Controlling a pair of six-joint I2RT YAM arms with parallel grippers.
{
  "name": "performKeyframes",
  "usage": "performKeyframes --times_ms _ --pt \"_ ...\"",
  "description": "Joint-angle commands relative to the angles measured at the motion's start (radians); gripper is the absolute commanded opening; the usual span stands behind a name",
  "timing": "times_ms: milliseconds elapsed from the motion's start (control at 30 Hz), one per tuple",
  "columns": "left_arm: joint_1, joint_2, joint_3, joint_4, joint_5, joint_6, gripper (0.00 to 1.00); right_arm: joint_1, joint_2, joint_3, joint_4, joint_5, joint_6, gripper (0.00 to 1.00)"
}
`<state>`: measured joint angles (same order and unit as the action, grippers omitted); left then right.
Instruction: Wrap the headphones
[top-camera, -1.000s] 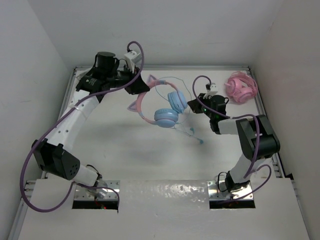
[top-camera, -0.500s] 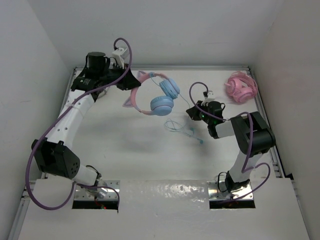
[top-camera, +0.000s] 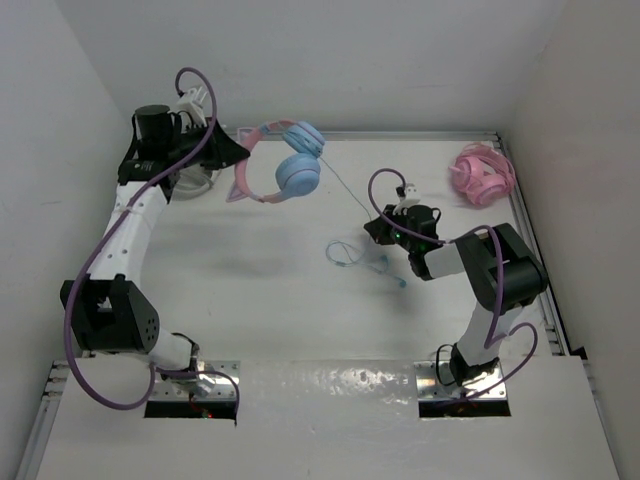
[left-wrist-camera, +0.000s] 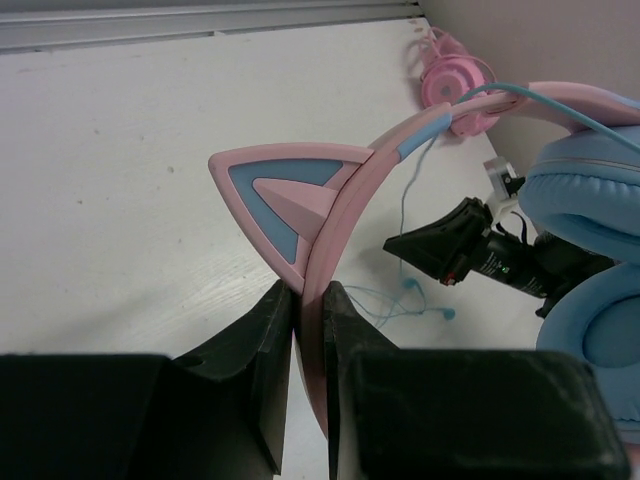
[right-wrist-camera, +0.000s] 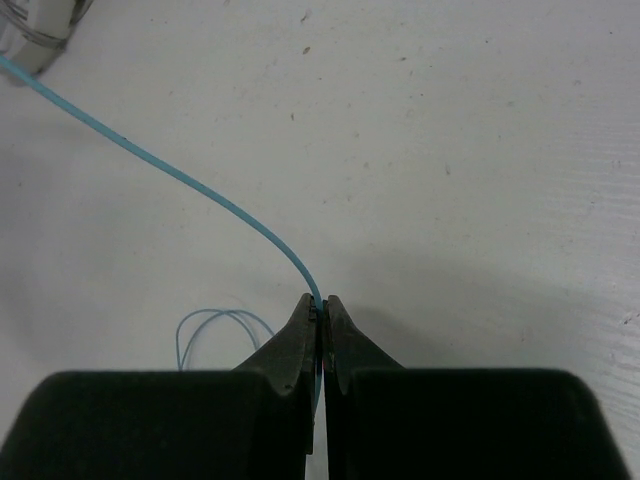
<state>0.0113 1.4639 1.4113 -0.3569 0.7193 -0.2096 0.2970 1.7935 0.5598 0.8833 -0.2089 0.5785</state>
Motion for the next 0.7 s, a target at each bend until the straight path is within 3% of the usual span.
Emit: performKeyframes --times_ms 0,267,400,667 --pt "-0.013 -0.034 0.009 0.118 0.051 -0.068 0.0 0.013 0.001 0.02 0.011 0.016 -0.017 0.0" --pt "-0.011 -0.002 0.012 0.185 0.036 -0.163 0.0 0.165 -0.002 0.123 -0.119 0.072 -0.121 0.0" --pt "0.038 0.027 -0.026 0.263 0.011 -0.293 0.0 0.289 -0.009 0.147 -0.162 0.141 -0.184 0.0" --pt "0.065 0.018 -0.172 0.335 -0.265 -0.318 0.0 0.553 -0.085 0.224 -0.332 0.236 -0.347 0.0"
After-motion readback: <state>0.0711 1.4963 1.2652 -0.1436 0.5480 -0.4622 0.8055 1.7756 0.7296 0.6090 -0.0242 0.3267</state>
